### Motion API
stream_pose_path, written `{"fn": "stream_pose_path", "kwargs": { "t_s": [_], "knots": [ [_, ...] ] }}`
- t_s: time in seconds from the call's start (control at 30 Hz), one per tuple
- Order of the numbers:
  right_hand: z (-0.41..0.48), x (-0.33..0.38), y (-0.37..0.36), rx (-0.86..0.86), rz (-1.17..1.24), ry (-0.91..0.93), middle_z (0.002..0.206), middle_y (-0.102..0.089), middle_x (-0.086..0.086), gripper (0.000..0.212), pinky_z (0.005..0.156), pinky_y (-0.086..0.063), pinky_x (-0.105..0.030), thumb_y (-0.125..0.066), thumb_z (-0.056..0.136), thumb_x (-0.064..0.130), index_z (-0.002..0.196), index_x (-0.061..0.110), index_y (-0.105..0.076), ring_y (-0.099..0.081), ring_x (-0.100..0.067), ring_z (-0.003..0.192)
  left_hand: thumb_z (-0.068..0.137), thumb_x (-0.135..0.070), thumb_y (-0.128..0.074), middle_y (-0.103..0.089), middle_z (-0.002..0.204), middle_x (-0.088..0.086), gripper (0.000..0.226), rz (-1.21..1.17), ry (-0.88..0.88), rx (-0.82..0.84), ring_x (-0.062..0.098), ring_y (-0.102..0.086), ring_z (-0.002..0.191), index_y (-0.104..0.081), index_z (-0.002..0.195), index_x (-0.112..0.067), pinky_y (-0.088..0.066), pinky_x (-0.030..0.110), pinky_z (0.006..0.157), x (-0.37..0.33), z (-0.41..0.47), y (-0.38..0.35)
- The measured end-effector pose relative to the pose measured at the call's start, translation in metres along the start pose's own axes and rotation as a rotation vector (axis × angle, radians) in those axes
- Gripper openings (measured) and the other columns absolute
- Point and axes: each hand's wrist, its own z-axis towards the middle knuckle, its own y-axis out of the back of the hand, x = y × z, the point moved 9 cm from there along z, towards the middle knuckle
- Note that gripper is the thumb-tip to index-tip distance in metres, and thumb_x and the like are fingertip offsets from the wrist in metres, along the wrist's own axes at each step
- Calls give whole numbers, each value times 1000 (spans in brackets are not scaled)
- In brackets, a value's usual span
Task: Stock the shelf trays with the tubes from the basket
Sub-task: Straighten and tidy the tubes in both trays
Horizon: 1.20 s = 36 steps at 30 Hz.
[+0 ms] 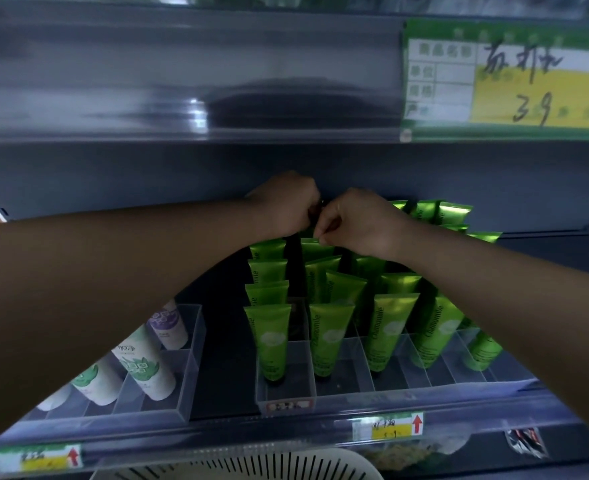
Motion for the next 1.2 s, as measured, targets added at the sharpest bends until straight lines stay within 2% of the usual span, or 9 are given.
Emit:
{"fn": "stream_pose_path", "kwargs": {
  "t_s": [0.23, 0.33, 0.47, 0.6, 0.7, 0.8, 0.9, 1.03, 1.2],
  "knots": [
    [-2, -2, 10, -52, -10, -5, 97, -73, -1, 18, 57, -29, 6, -71, 79, 11, 96, 14, -75, -55, -2, 82, 77, -9, -64, -73, 88, 9, 12, -10, 0, -7, 24, -65, 87, -74, 83, -13, -37, 22, 64, -1, -7, 6],
    [-7, -5, 22, -76, 13, -27, 92, -71, 0, 17, 56, -31, 6, -70, 80, 10, 95, 13, -75, -54, -2, 80, 76, -5, -65, -73, 97, 7, 20, -55, 16, -4, 22, -66, 95, -74, 93, -12, -46, 23, 76, 0, -11, 11],
    [-20, -6, 39, -95, 36, -46, 79, -63, 7, 14, 57, -33, 7, -70, 80, 10, 93, 13, -76, -56, 0, 81, 79, -5, -65, -71, 107, 6, 26, -95, 44, -8, 21, -63, 104, -72, 104, -11, -48, 25, 87, -3, -18, 23],
    [-35, -5, 41, -62, 48, -54, 77, -67, 7, 12, 57, -34, 5, -70, 80, 11, 90, 14, -76, -56, 2, 70, 79, -6, -65, -72, 103, 3, 23, -154, 44, -40, 16, -65, 99, -73, 100, -12, -48, 22, 84, -14, -29, 37],
    [-48, -6, 33, 1, 54, -79, 71, -63, 14, 10, 54, -35, 4, -70, 81, 15, 89, 16, -76, -51, 7, 62, 80, -8, -67, -73, 100, 0, 19, -209, 47, -18, 12, -65, 94, -73, 98, -12, -46, 19, 80, -24, -37, 39],
    [-56, -6, 22, 45, 46, -82, 81, -69, 7, 11, 55, -35, 3, -71, 81, 17, 90, 17, -76, -56, 2, 70, 80, -10, -68, -73, 99, 0, 17, -226, 58, 38, 13, -66, 94, -74, 96, -11, -47, 20, 79, -31, -44, 32],
    [-59, -6, 14, 69, 1, -83, 86, -70, 7, 13, 55, -35, 1, -70, 81, 21, 92, 18, -76, -57, -1, 79, 79, -11, -70, -72, 101, 2, 18, -210, 70, 111, 15, -66, 94, -73, 97, -9, -50, 24, 81, -34, -49, 20],
    [-60, -3, 6, 85, -23, -67, 97, -73, 3, 16, 73, -43, -16, -70, 82, 21, 96, 15, -75, -63, -8, 90, 80, -13, -70, -71, 107, 1, 24, -152, 71, 163, 14, -64, 99, -72, 104, -11, -43, 17, 75, -38, -51, 7],
    [-61, 1, -1, 62, -69, -21, 97, -72, 2, 15, 72, -39, -16, -70, 81, 18, 94, 14, -75, -61, -7, 89, 81, -10, -65, -70, 108, 1, 24, -62, 36, 140, 14, -63, 100, -71, 105, -13, -39, 17, 73, -41, -50, -2]
  ]
}}
